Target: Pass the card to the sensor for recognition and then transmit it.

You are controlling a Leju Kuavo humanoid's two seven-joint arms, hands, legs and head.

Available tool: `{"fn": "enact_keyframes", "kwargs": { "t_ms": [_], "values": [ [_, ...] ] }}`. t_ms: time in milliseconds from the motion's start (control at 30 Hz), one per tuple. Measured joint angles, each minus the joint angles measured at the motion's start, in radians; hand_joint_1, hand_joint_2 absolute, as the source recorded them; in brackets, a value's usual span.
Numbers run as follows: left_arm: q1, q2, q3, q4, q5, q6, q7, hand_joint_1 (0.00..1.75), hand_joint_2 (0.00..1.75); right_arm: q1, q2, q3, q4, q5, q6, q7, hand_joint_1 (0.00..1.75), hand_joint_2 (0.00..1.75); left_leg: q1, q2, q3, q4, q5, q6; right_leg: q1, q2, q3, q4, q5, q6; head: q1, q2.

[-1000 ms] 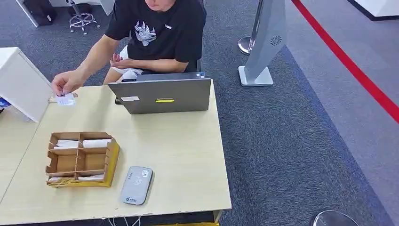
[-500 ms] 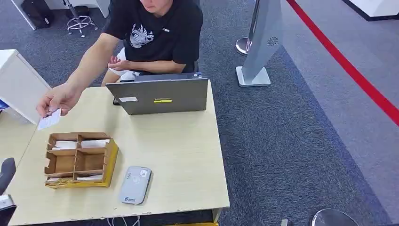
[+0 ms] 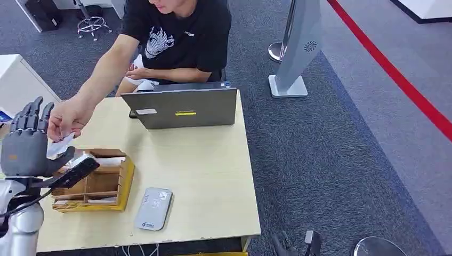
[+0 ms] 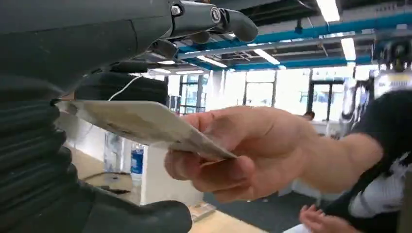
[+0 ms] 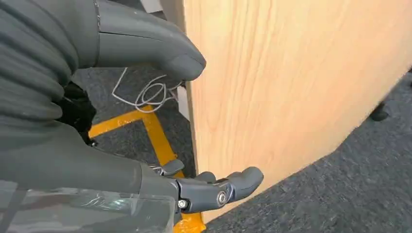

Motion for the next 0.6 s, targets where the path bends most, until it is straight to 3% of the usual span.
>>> {"fn": "enact_keyframes", "kwargs": {
  "t_ms": [100, 233, 567, 600],
  "values": [
    [-0.067, 0.048, -0.063, 0.107, -0.093, -0.001, 0.039, 0.00, 1.75, 0.001, 0.005, 0.004, -0.001, 0.009, 0.016, 0.000, 0.00, 1.75, 0.000, 0.001, 0.000, 0.000, 0.000, 0.000, 0.000, 0.001, 0.000, 0.000, 0.000, 0.000, 0.000, 0.000],
    [-0.109, 0.080, -0.107, 0.186, -0.116, 0.005, 0.054, 0.00, 1.75, 0.003, 0.009, 0.004, -0.001, 0.013, 0.018, 0.000, 0.00, 1.75, 0.000, 0.002, 0.000, 0.000, 0.000, 0.000, 0.000, 0.002, -0.001, 0.000, 0.000, 0.000, 0.000, 0.000],
    [-0.124, 0.115, -0.142, 0.234, -0.122, 0.022, 0.059, 0.00, 1.75, 0.003, 0.013, 0.005, -0.001, 0.020, 0.011, 0.000, 0.00, 1.75, 0.000, 0.001, -0.001, 0.000, 0.000, 0.000, 0.000, 0.002, -0.002, 0.000, 0.000, 0.000, 0.000, 0.000],
    [-0.124, 0.115, -0.143, 0.235, -0.122, 0.022, 0.059, 0.23, 1.75, 0.003, 0.013, 0.005, -0.001, 0.020, 0.010, 0.000, 0.00, 1.75, 0.000, 0.001, -0.001, 0.000, 0.000, 0.000, 0.000, 0.002, -0.002, 0.000, 0.000, 0.000, 0.000, 0.000]
  ]
}}
